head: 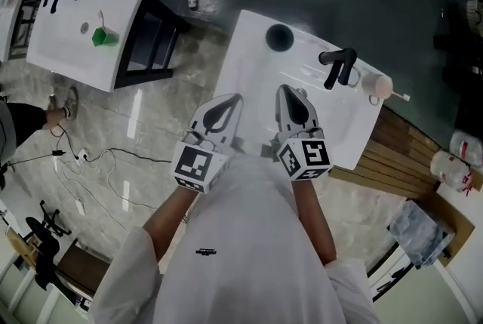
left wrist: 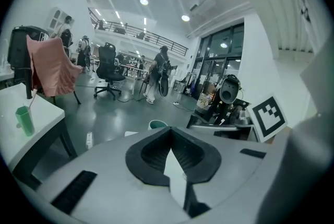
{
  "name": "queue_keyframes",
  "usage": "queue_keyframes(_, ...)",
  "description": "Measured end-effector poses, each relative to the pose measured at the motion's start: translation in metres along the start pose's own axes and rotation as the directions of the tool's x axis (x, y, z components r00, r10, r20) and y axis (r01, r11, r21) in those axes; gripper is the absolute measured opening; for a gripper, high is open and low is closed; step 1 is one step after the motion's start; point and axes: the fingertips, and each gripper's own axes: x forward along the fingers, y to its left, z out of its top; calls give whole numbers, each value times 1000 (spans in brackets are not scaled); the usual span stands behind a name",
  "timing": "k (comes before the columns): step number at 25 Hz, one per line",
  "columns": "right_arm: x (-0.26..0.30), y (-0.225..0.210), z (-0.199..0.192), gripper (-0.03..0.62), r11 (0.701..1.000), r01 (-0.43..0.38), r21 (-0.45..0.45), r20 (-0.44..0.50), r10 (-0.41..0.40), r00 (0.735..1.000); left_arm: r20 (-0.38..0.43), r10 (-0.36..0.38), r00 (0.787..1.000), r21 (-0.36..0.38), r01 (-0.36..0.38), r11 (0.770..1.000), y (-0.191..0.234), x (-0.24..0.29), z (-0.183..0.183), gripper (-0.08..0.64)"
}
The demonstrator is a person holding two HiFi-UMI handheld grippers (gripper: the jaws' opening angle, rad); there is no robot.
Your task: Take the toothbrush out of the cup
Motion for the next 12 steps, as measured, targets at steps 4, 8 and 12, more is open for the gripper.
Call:
queue_keyframes(4, -35, -19, 20, 2, 999, 30, -27, 54, -28, 998, 10, -21, 1000, 24, 21, 1000, -24, 8, 9, 3)
queue_keyframes(8, -72, -34, 37, 2, 996, 57, -74, 98, -50, 994, 41, -54, 998, 53, 52, 997, -53, 13, 29, 3)
queue_keyframes(12, -105, -53, 52, 2, 989, 101, -109, 145, -85, 986, 60, -78, 995, 87, 72, 994, -77, 20, 43, 3)
